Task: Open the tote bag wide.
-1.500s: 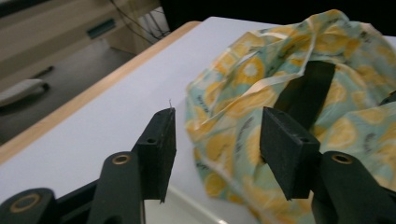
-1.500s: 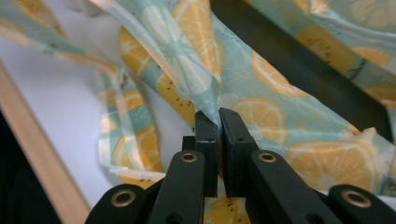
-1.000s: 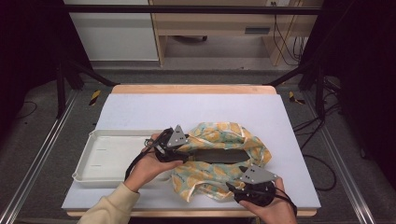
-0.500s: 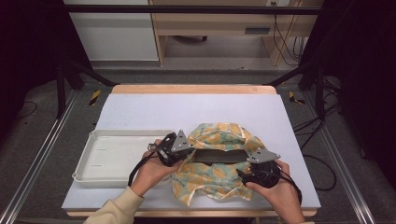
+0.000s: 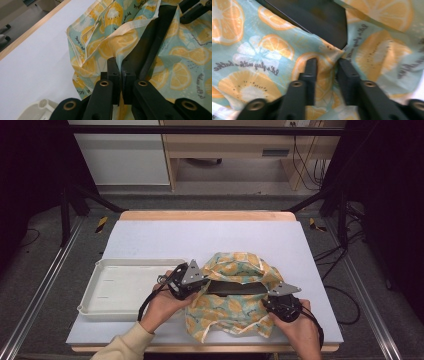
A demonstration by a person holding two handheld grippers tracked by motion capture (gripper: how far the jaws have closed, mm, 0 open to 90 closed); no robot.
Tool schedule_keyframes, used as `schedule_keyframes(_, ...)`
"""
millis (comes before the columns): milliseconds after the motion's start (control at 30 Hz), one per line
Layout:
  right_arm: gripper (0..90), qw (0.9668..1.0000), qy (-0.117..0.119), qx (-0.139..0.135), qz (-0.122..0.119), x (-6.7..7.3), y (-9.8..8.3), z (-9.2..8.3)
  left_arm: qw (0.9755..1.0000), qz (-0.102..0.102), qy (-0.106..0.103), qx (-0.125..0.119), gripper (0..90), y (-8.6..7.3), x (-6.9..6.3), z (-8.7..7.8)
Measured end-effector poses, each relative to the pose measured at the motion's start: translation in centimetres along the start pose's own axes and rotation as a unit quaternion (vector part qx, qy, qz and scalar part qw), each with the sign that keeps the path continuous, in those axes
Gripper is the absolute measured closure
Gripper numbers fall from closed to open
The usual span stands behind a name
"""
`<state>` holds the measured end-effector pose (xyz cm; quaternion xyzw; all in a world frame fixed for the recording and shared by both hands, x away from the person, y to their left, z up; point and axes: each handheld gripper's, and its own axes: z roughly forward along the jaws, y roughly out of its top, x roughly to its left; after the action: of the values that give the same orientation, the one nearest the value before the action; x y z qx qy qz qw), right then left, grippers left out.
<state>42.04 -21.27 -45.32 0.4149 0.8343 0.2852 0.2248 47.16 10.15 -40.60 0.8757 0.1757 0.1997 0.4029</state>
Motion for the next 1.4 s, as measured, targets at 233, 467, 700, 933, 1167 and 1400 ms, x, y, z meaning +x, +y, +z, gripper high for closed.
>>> schedule_keyframes(233, 90.0, 1.0, 0.005, -0.005, 0.007, -0.4, -0.3, 0.0, 1.0, -0.004, 0.001, -0.004, 88.9, 0.0, 0.2, -0.2)
schedule_keyframes(467, 90.0, 0.9999, 0.009, -0.011, -0.003, -0.1, -1.1, -1.0, 1.0, -0.009, 0.0, -0.003, 89.3, -0.1, 0.5, -0.4)
schedule_keyframes(700, 90.0, 0.999, 0.025, -0.006, -0.037, 0.0, -2.2, -1.4, 0.9997, -0.02, 0.013, -0.002, 89.4, 0.2, 1.7, -0.4)
schedule_keyframes(933, 90.0, 0.9981, 0.027, 0.004, -0.055, -0.4, -2.6, -0.9, 0.999, -0.027, 0.03, 0.02, 89.6, 0.7, 3.6, 0.8)
schedule_keyframes(1167, 90.0, 0.9975, -0.006, 0.019, -0.069, -1.4, -2.4, -0.5, 0.9975, -0.038, 0.039, 0.045, 89.9, 1.0, 5.0, 2.3)
schedule_keyframes(1400, 89.0, 0.9973, -0.015, 0.014, -0.071, -1.7, -2.4, -0.6, 0.9978, -0.038, 0.03, 0.045, 89.9, 0.9, 4.6, 2.6)
